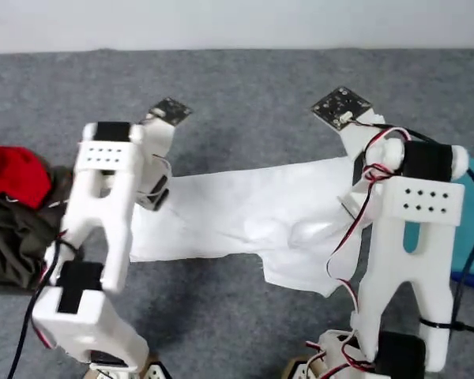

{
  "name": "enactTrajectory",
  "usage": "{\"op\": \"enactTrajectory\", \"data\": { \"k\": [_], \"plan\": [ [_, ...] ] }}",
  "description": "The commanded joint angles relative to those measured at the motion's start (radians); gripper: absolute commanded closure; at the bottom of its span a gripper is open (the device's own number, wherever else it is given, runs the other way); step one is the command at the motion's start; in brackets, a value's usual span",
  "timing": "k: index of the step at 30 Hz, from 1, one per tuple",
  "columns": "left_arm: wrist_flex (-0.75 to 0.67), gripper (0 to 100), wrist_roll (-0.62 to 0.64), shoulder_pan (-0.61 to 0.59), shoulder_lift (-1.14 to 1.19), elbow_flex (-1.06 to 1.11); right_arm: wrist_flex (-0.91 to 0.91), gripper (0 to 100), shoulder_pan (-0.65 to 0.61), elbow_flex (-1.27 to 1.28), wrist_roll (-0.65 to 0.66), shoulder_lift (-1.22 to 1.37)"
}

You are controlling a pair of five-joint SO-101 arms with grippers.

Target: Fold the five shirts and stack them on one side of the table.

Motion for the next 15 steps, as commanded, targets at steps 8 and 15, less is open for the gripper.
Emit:
{"op": "enactTrajectory", "data": {
  "k": [8,15],
  "plan": [
    [-0.146,86,0.012,0.057,0.203,-0.012,0.028,83.4,-0.012,-0.006,-0.003,0.01],
    [-0.095,86,0.008,-0.02,0.269,-0.125,0.028,86.6,-0.012,-0.006,-0.002,0.01]
  ]
}}
